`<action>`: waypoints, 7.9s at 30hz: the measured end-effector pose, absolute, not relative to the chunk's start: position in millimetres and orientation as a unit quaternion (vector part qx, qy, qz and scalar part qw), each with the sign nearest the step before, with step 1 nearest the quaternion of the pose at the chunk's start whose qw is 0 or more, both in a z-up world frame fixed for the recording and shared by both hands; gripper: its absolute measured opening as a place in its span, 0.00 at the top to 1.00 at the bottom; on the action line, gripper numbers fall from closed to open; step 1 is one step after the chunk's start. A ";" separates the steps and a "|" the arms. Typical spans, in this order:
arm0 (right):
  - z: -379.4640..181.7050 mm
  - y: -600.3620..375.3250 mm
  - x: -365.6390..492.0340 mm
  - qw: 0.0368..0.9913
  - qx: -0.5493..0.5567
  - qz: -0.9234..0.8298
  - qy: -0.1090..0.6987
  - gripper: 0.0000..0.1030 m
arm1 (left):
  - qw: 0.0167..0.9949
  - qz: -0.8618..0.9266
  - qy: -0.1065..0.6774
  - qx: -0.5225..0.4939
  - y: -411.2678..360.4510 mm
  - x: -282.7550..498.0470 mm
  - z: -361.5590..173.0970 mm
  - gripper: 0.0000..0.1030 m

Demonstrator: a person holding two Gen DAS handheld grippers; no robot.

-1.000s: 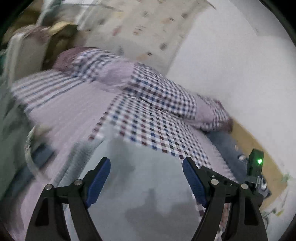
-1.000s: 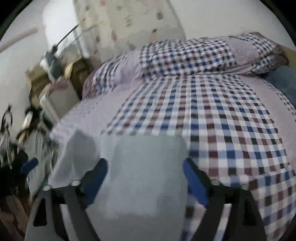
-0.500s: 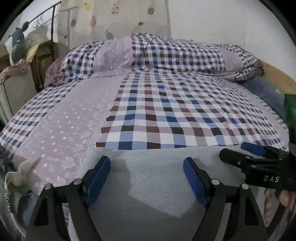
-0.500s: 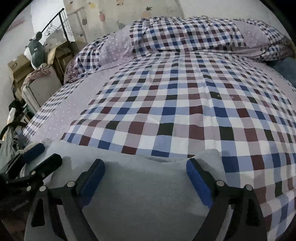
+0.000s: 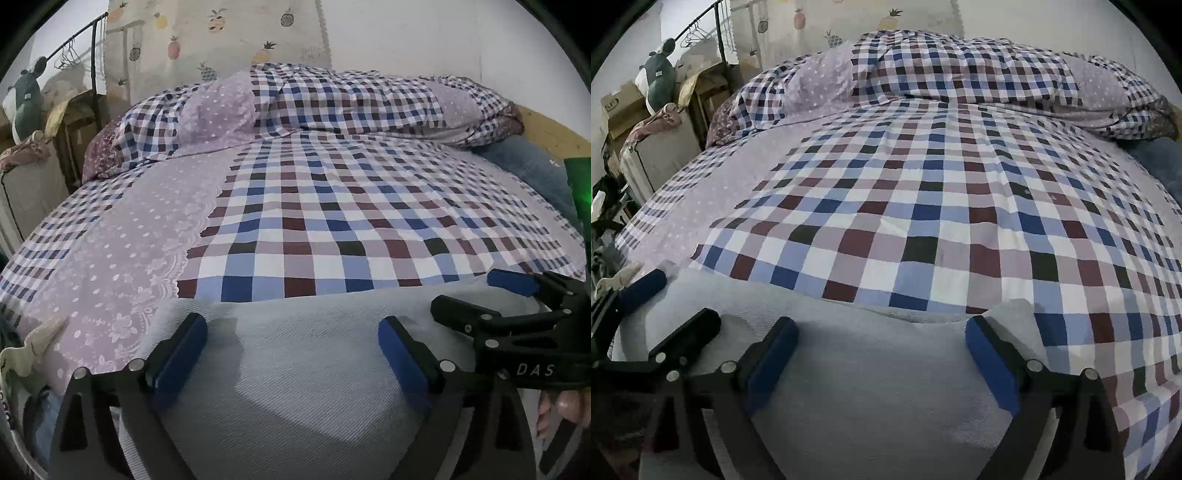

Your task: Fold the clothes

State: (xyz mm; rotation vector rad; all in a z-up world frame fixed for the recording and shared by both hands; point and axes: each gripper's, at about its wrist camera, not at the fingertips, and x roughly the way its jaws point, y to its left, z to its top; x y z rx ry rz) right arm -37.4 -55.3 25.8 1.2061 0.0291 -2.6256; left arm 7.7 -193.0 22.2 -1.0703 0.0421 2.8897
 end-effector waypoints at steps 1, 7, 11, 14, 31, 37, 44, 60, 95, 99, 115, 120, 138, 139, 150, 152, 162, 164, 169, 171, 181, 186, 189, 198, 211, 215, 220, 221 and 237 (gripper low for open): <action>29.4 -55.2 -35.6 0.121 0.414 -0.902 0.011 0.08 | 0.034 0.938 0.010 -0.346 -194.3 6.9 22.2 0.05; 65.1 -40.5 20.8 0.127 0.403 -0.906 -0.021 0.08 | 0.036 0.938 0.007 -0.345 -194.9 6.5 22.4 0.04; 62.5 -49.8 75.1 0.180 0.393 -0.902 -0.005 0.07 | 0.036 0.938 0.005 -0.346 -195.2 7.2 23.0 0.04; 37.0 -69.1 102.2 0.166 0.364 -0.913 0.076 0.07 | 0.037 0.938 0.004 -0.345 -195.2 8.3 23.5 0.04; 22.3 -78.0 121.9 0.145 0.292 -0.939 0.109 0.07 | 0.040 0.945 0.003 -0.324 -194.1 20.9 32.5 0.04; 20.8 -74.2 122.6 0.149 0.287 -0.941 0.103 0.07 | 0.047 0.954 -0.022 -0.297 -203.6 49.4 50.3 0.04; 20.5 -72.1 125.8 0.153 0.282 -0.942 0.098 0.07 | 0.003 0.956 0.003 -0.295 -215.0 114.6 53.4 0.04; 20.1 -68.2 127.3 0.157 0.273 -0.944 0.094 0.07 | -0.048 0.923 0.098 -0.368 -201.4 215.7 18.1 0.04; 62.0 123.2 200.6 0.243 0.377 -0.894 -0.029 0.06 | -0.016 0.916 -0.087 -0.392 -174.8 250.2 46.2 0.00; 45.2 133.6 190.0 0.295 0.429 -0.847 -0.107 0.06 | 0.004 0.917 -0.067 -0.394 -152.6 249.4 47.6 0.00; 41.3 155.7 187.3 0.289 0.425 -0.844 -0.156 0.06 | 0.029 0.914 0.011 -0.405 -87.4 240.0 45.3 0.00; 40.1 163.1 187.2 0.293 0.426 -0.838 -0.173 0.06 | -0.014 0.923 -0.110 -0.368 -141.7 241.2 58.0 0.00; 78.9 113.3 226.1 0.300 0.334 -0.893 -0.016 0.06 | -0.021 0.796 -0.454 -0.399 -253.6 212.3 -28.0 0.00; 78.6 106.6 228.3 0.302 0.335 -0.893 -0.005 0.06 | -0.022 0.790 -0.466 -0.397 -255.3 212.6 -31.8 0.00; 81.6 -5.2 250.6 0.361 0.284 -0.875 0.154 0.06 | 0.045 0.773 -0.536 -0.337 -270.2 216.8 -27.4 0.00; 74.3 -34.1 251.0 0.383 0.277 -0.861 0.186 0.06 | 0.044 0.762 -0.544 -0.348 -273.6 211.8 -35.8 0.00; 43.3 -131.7 252.4 0.406 0.217 -0.838 0.294 0.07 | 0.069 0.748 -0.587 -0.302 -307.7 194.4 -39.7 0.00; 37.1 -143.2 246.8 0.398 0.211 -0.840 0.303 0.07 | 0.093 0.740 -0.594 -0.301 -311.2 190.0 -38.9 0.00; 22.3 -166.9 233.7 0.374 0.194 -0.846 0.326 0.07 | 0.153 0.713 -0.627 -0.274 -321.0 190.0 -41.7 0.00; 14.7 -176.2 229.2 0.367 0.189 -0.845 0.340 0.08 | 0.179 0.698 -0.642 -0.263 -327.6 191.3 -43.7 0.00; 29.4 -173.3 175.1 0.375 0.281 -0.841 0.270 0.74 | 0.204 0.676 -0.665 -0.243 -334.7 194.9 -44.9 0.00; 44.9 -160.8 153.4 0.393 0.331 -0.838 0.184 0.75 | 0.192 0.686 -0.655 -0.253 -328.5 183.0 -44.8 0.00; 56.0 -152.9 146.2 0.399 0.350 -0.836 0.136 0.75 | 0.179 0.691 -0.652 -0.256 -327.8 189.0 -48.4 0.00; 64.4 -150.7 145.2 0.402 0.356 -0.835 0.119 0.75 | 0.171 0.743 -0.569 -0.309 -293.4 168.9 -36.7 0.00; 57.5 -145.2 154.7 0.414 0.385 -0.816 0.123 0.61 | 0.115 0.774 -0.529 -0.327 -288.1 136.3 -47.3 0.02; 68.3 -109.9 158.2 0.437 0.399 -0.802 0.082 0.46 | 0.091 0.771 -0.529 -0.341 -295.8 139.7 -49.3 0.19; 83.5 -39.7 150.4 0.417 0.400 -0.816 0.015 0.29 | 0.089 0.755 -0.555 -0.338 -305.4 157.0 -39.6 0.23; 84.4 -23.3 146.3 0.403 0.400 -0.823 0.002 0.28 | 0.090 0.751 -0.560 -0.336 -306.6 160.3 -38.9 0.23; 17.3 124.8 40.0 0.340 0.480 -0.774 -0.236 0.22 | 0.060 0.766 -0.530 -0.360 -313.5 148.6 -19.8 0.47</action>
